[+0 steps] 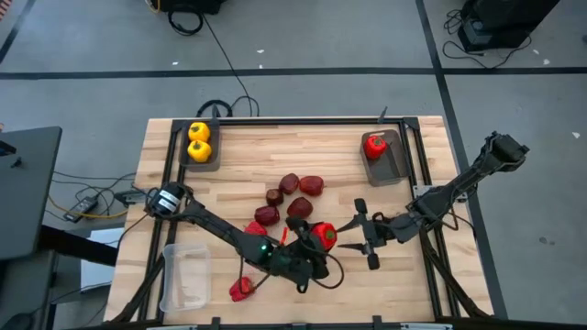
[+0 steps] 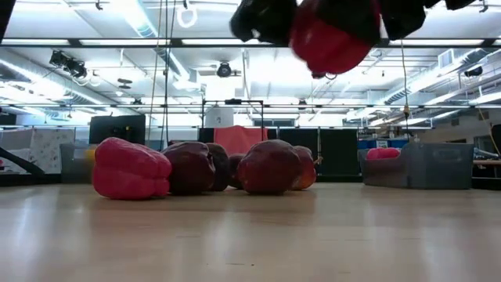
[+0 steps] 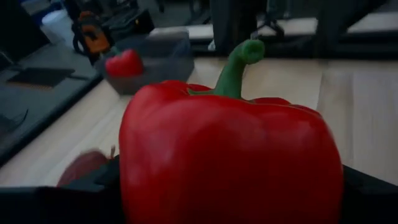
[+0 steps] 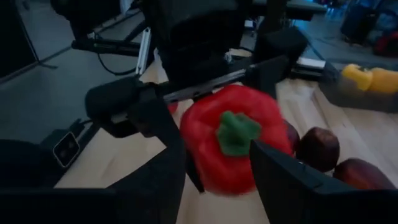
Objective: Sort produce into baskets
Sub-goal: Put the red bell pepper into the right black transparent bin
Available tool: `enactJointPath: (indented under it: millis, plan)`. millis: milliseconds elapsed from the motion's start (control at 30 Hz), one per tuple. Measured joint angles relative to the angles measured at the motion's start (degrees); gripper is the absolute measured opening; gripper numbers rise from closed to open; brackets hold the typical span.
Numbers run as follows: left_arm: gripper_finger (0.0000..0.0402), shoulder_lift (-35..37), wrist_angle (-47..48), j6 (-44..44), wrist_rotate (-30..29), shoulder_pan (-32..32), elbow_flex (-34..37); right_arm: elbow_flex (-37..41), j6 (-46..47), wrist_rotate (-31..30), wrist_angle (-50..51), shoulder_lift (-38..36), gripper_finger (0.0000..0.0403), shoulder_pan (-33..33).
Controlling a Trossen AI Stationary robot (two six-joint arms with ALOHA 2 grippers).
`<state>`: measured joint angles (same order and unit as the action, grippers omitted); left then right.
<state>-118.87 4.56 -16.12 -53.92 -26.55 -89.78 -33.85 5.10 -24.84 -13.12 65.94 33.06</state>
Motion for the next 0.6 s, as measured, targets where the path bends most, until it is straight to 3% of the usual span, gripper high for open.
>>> enactJointPath:
  millis: [267,600]
  plan:
    - [0.0315,0.00,-8.10,7.11,2.82,1.41,0.11,0.00,-3.40,-2.16,-4.76,1.12,0.0189,0.65]
    - [0.0317,0.04,-11.25,10.12,2.76,1.80,0.06,-0.02,-5.35,-13.88,-5.46,0.00,0.0189,2.74]
